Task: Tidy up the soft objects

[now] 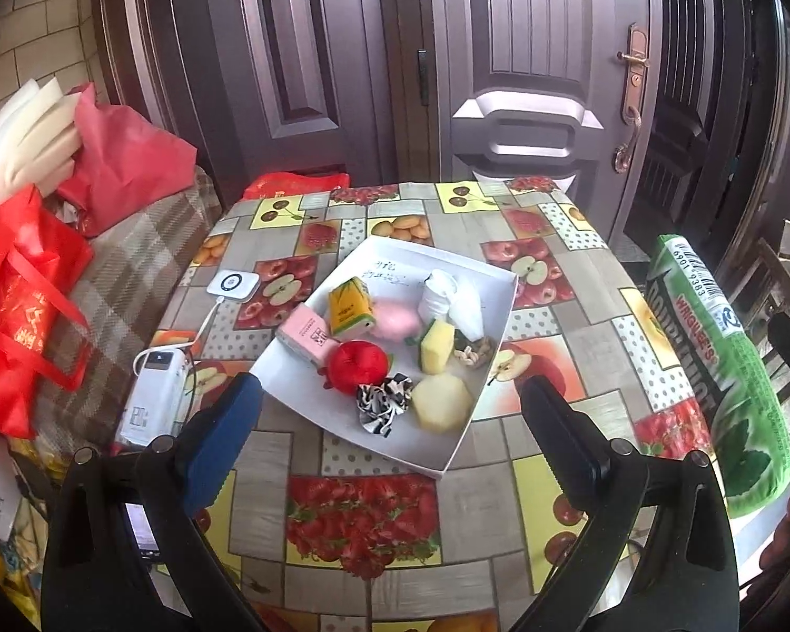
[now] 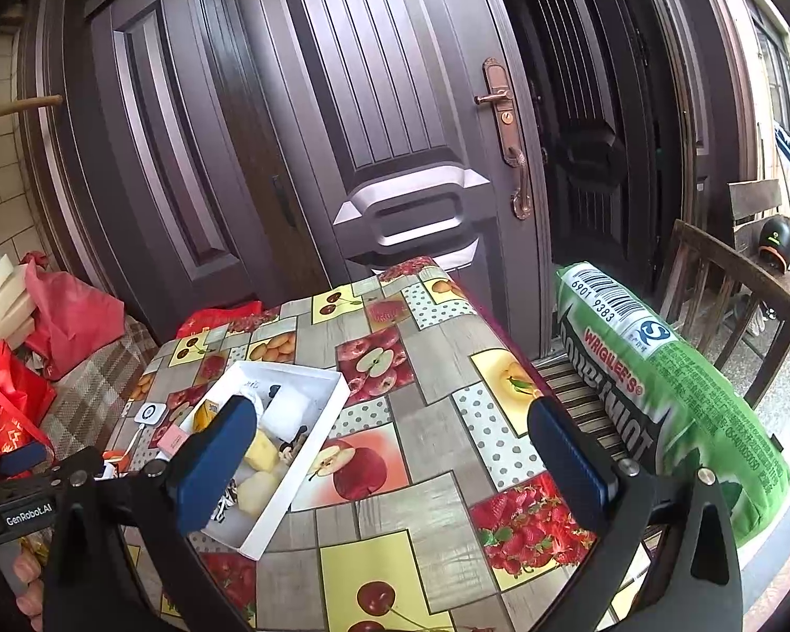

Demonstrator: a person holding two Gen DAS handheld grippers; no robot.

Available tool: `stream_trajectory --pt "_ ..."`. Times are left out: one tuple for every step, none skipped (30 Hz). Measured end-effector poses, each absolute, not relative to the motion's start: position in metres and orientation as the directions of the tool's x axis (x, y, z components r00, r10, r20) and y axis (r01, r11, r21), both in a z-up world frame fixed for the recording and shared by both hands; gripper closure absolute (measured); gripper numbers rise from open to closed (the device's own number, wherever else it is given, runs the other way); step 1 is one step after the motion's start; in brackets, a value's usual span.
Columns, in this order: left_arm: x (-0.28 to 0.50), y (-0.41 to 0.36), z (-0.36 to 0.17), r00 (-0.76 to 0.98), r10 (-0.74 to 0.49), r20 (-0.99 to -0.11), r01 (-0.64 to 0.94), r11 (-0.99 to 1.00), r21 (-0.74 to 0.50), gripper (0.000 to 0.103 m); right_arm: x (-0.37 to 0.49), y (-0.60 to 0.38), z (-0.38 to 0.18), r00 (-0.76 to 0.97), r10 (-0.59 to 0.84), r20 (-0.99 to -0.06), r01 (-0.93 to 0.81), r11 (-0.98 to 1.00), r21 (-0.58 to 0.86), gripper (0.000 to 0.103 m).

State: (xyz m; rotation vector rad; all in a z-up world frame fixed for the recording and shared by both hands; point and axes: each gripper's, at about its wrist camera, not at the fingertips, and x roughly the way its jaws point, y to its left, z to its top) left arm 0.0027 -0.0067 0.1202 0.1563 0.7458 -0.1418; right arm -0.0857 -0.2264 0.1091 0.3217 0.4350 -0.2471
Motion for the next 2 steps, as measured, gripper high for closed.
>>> stream_trajectory --pt "0.003 -0.0073 0.1202 0.726 -0.073 -0.683 0.185 0.979 0.091 0.003 -0.0852 -0.2269 0.1086 0.878 -0.165 -0.448 0.301 0.92 0.251 0.0" --pt "0.0035 -0.0076 0.1199 0.726 -0.073 -0.684 0.185 0.978 0.092 0.003 -0.0853 -0.227 0.1086 0.878 -0.165 -0.448 0.301 0.92 0.252 0.0"
